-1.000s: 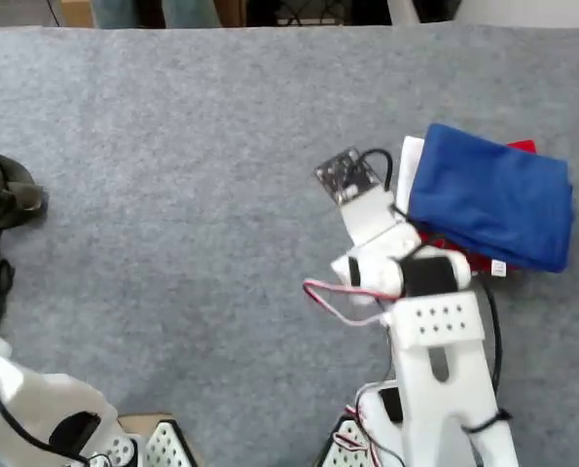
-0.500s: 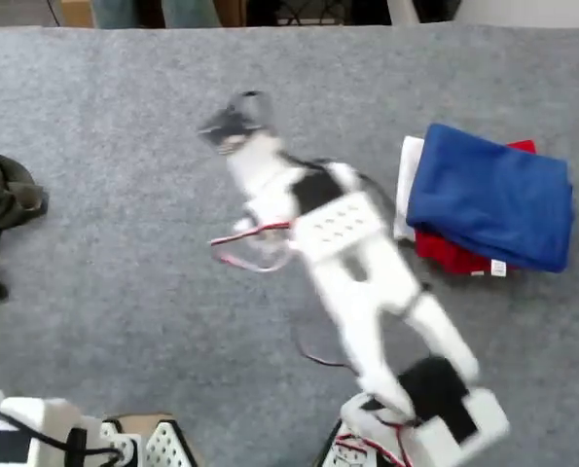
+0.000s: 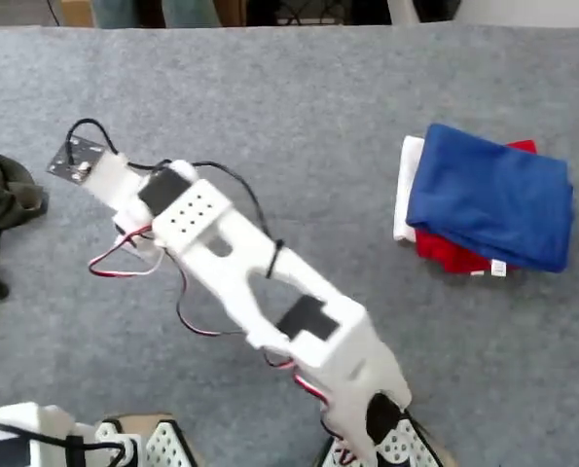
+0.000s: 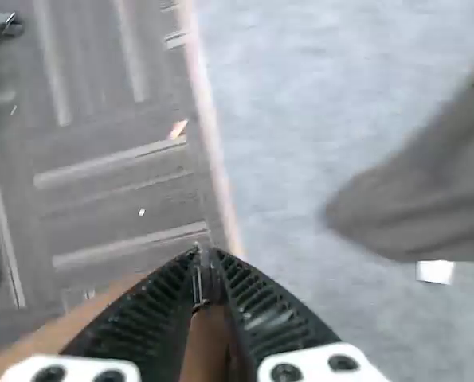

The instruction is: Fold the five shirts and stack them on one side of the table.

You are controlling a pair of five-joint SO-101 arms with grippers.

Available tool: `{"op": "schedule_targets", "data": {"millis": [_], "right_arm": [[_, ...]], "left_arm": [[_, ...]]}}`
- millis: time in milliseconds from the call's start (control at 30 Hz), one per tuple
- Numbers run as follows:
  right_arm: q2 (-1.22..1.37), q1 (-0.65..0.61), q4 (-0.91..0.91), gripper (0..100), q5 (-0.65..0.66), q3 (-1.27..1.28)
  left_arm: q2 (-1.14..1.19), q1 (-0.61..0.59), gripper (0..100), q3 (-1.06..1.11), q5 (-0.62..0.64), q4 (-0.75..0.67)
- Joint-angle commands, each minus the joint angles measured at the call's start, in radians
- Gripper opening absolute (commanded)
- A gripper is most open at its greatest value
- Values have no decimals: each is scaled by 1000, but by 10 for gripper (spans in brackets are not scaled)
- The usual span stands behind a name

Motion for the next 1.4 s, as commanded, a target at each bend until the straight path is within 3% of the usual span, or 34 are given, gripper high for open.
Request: {"op": "schedule_targets", "data": {"millis": [0,233,367,500,700,967,1033,1167,1367], "right_arm": [[91,-12,37,15,-43,-214],[271,74,252,15,-109,-545],[338,175,368,15,-118,-717],[389,259,459,15,-118,-857],[426,308,462,15,-118,-909],[430,296,460,15,-118,-905],[430,295,460,15,-118,-905],[430,298,460,15,-118,-905],[430,298,460,15,-118,-903]], "left_arm": [[-40,191,55,-44,83,37],[-32,739,313,-54,172,9],[25,906,273,-79,239,-187],[173,932,230,-150,278,-310],[483,889,227,-458,364,-269],[901,892,223,-901,313,-61],[976,900,187,-1003,290,2],[1076,906,19,-1224,275,160],[1148,952,29,-1498,256,365]]}}
